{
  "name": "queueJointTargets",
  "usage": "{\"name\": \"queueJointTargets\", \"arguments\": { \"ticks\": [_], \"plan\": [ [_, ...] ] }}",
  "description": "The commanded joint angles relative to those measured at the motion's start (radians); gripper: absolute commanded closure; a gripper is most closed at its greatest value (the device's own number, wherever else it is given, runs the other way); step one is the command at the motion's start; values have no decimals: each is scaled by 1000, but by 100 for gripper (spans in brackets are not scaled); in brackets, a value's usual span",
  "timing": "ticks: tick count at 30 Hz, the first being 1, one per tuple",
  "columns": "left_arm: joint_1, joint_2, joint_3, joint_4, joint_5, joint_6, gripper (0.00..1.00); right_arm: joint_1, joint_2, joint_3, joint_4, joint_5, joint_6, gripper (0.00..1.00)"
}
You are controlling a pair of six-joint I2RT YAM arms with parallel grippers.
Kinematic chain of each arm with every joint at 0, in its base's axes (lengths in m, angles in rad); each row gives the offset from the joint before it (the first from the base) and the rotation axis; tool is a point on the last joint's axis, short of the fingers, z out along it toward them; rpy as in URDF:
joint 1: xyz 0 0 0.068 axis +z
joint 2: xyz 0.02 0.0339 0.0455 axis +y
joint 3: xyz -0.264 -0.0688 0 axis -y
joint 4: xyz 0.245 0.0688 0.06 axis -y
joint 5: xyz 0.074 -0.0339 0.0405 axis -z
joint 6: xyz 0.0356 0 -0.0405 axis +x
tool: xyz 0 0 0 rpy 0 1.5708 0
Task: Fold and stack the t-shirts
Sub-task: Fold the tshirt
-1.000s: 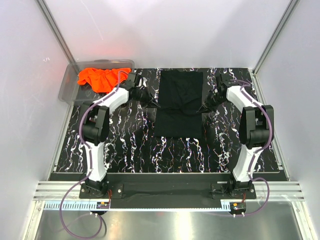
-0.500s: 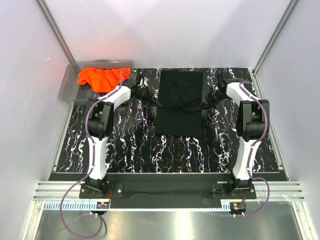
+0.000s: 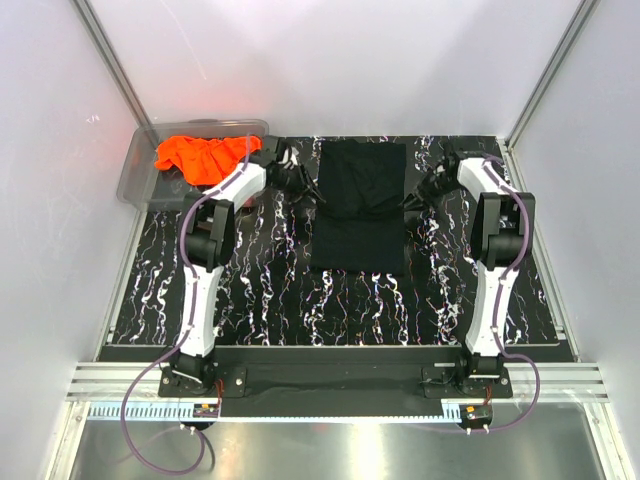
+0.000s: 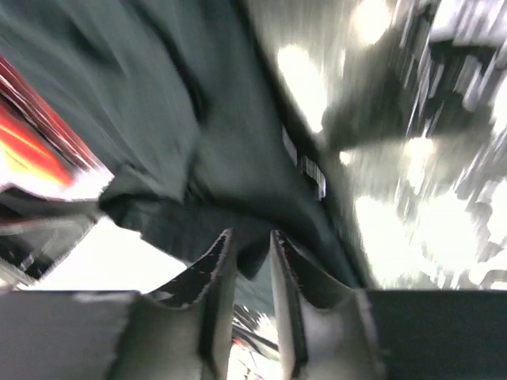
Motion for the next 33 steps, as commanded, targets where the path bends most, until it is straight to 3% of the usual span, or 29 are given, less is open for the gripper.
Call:
{"name": "queueJointTargets", "arguments": {
  "ticks": [1, 3, 7, 15, 19, 21, 24, 33],
  "plan": [
    [22, -22, 123, -75, -67, 69, 55, -66, 81, 158, -19, -47, 4, 68],
    [27, -62, 129, -102, -99, 107, 49, -79, 88, 255, -75, -42, -7, 60],
    [26, -183, 53, -115, -133, 161, 43, -90, -4, 280, -140, -7, -77, 59],
    [-53, -433, -306, -90, -109, 279, 51, -51, -302, -213, -15, -64, -108, 58],
    [-140, -474, -440, -11, -95, 262, 60, 64, -408, -434, 113, -131, -67, 73],
    [-162, -465, -461, 3, -96, 254, 65, 115, -411, -472, 150, -137, -57, 87],
    [-186, -433, -468, 16, -104, 244, 67, 183, -383, -498, 170, -141, -51, 94],
    [-186, -340, -507, 19, -138, 277, 69, 200, -316, -538, 188, -89, -73, 95]
  ]
}}
